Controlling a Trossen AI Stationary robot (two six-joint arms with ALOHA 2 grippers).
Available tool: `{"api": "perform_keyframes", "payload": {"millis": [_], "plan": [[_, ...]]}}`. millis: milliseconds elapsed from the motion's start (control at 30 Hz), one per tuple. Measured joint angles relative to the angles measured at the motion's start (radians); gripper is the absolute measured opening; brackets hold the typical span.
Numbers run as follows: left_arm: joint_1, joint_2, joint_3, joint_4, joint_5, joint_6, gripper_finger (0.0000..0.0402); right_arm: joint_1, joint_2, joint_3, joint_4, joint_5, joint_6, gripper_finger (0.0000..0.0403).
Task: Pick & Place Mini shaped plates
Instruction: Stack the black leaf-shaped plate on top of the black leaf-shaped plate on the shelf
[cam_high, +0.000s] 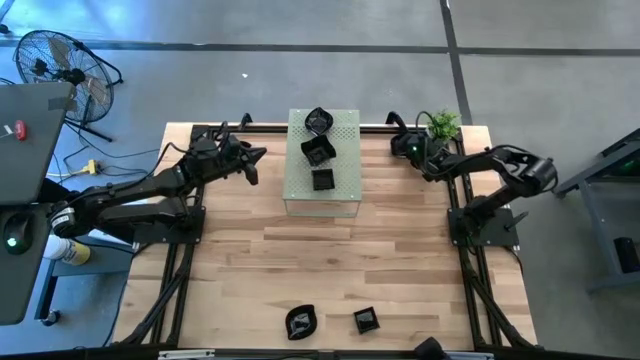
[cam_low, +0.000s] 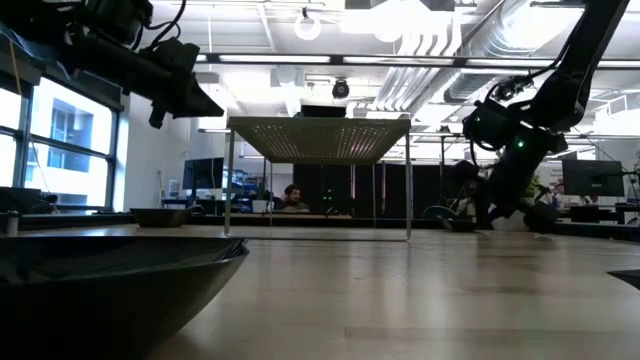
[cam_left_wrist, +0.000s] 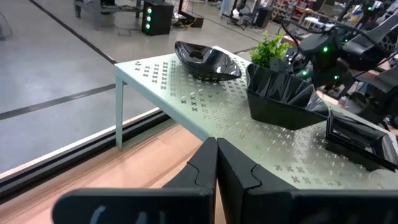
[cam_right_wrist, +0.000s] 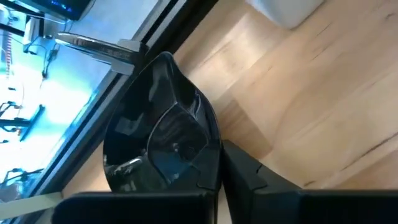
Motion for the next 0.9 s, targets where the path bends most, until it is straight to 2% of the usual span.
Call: {"api": "perform_keyframes", "payload": {"millis": [133,333,533,700,900], "plan": [[0.0,0.0,0.0,-0.016,0.0,0.0,0.0,0.0,-0.029,0.0,-0.009,-0.015,0.0,0.001],[0.0,0.0,0.0,-0.013,0.0,0.0,0.0,0.01,-0.151,0.0,-0.008,-0.021,-0.039,0.0003],[0.0,0.0,0.0,-0.013,-0.011,0.0,0.0,0.102,-0.3,0.027,-0.021,-0.008,-0.06,0.0003],[0.0,0.0,0.0,-0.013,-0.013,0.0,0.0,0.198,-0.361,0.164,-0.096,0.048,-0.145,0.0004],[0.0,0.0,0.0,-0.012,-0.014,-0.008,0.0,0.246,-0.327,0.458,-0.21,0.061,-0.381,0.0002]]}}
